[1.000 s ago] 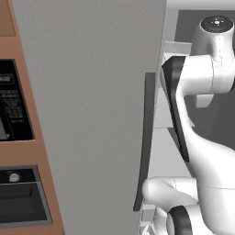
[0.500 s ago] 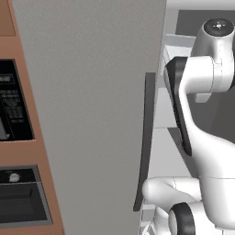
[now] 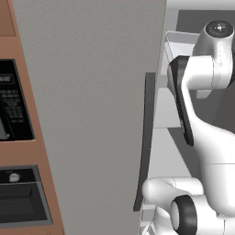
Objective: Take the avocado and lime out of the freezer and place them in the tupperware container on the counter. Then put the tupperware containing the vegetables back in the freezer.
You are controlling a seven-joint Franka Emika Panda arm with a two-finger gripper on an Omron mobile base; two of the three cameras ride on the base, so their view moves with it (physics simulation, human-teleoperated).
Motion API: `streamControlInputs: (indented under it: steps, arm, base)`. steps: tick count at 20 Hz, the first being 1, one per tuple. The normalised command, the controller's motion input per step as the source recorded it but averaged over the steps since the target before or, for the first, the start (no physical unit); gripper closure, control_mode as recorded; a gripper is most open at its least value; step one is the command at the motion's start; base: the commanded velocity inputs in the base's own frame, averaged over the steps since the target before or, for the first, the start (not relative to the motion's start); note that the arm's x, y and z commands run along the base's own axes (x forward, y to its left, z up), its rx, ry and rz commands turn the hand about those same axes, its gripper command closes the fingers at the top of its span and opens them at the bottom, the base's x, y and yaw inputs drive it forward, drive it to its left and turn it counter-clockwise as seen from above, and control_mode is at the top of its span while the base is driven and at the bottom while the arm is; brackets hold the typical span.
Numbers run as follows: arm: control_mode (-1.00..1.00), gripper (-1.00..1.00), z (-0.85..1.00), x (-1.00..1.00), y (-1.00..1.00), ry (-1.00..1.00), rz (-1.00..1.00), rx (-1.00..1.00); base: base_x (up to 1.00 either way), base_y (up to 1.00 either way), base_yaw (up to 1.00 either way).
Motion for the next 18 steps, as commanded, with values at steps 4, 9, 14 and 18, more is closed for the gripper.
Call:
streamControlInputs:
  steps: [4, 9, 14, 18]
  arm:
    - [-1.0, 1.0, 0.0, 0.46, -0.2, 0.0, 0.0, 0.0]
    - [-1.0, 1.0, 0.0, 0.5, -0.14, 0.0, 0.0, 0.0]
    - [-1.0, 1.0, 0.0, 0.59, -0.02, -0.01, 0.03, 0.0]
    - [-1.0, 1.0, 0.0, 0.61, 0.0, 0.0, 0.03, 0.0]
  base:
    - [0.0, 0.0, 0.0]
    - [0.0, 0.0, 0.0]
    - [0.0, 0.0, 0.0]
    - [0.0, 0.0, 0.0]
